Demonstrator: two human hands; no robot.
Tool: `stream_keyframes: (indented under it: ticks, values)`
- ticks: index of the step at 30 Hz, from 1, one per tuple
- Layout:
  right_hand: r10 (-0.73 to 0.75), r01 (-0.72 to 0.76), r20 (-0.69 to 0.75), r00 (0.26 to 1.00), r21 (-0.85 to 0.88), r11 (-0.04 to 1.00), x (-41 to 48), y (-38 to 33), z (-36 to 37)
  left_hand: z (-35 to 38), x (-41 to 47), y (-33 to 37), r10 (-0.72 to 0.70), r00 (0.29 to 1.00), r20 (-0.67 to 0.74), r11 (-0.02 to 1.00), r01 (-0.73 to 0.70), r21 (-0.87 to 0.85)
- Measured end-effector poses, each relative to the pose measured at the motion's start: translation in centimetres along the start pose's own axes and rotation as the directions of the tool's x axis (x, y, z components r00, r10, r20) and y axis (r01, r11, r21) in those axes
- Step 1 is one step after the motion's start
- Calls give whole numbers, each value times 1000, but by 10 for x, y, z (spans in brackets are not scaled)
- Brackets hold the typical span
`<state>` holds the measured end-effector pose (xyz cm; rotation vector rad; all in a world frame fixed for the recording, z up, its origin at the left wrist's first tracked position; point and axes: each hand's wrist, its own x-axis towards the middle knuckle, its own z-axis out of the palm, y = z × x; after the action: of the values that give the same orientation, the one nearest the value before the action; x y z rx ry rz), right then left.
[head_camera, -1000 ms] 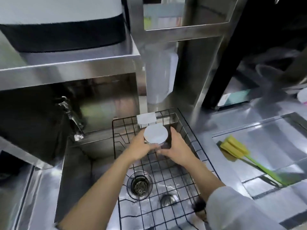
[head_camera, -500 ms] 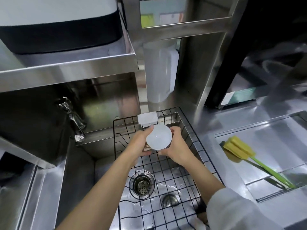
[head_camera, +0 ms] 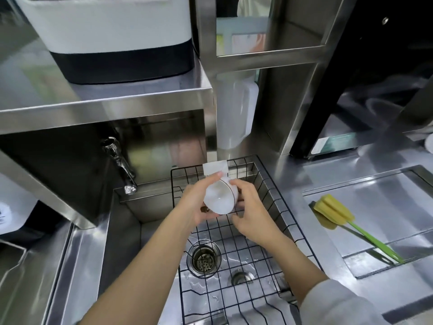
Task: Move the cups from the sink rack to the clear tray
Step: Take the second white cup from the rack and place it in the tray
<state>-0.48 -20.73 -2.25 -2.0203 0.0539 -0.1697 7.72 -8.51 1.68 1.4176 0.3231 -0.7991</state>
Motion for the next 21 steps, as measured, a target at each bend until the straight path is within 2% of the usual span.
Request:
stream_keyframes:
  ticks: [1, 3, 5, 8, 11, 13, 16, 21]
  values:
    - [74, -73, 0, 997, 159, 985, -2, -5, 0, -3, -1, 0, 21, 1000, 1, 999, -21, -32]
    - [255, -233, 16, 967, 470, 852, -3, -12, -3, -8, -6, 0, 62, 998, 10, 994, -61, -88]
    - [364, -364, 128, 923, 599, 713, -4, -18, -6, -10, -11, -3, 123, 992, 9, 987, -121, -108]
    - [407, -468, 241, 881, 567, 678, -3, -31, -7, -10, -22, -9, 213, 977, 34, 970, -207, -125]
    - [389, -448, 227, 893, 550, 706, 0, -45, -2, -16, -30, -12, 275, 960, 60, 951, -263, -160]
    - [372, -407, 177, 911, 531, 743, 1, -52, 0, -30, -36, -11, 333, 940, 69, 941, -327, -84]
    - [348, -381, 158, 924, 453, 806, 0, -66, 4, -55, -50, -8, 429, 897, 105, 888, -440, 136]
    - [238, -279, 153, 959, 371, 886, 2, -100, 27, -99, -88, 3, 518, 843, 147, 805, -538, 250]
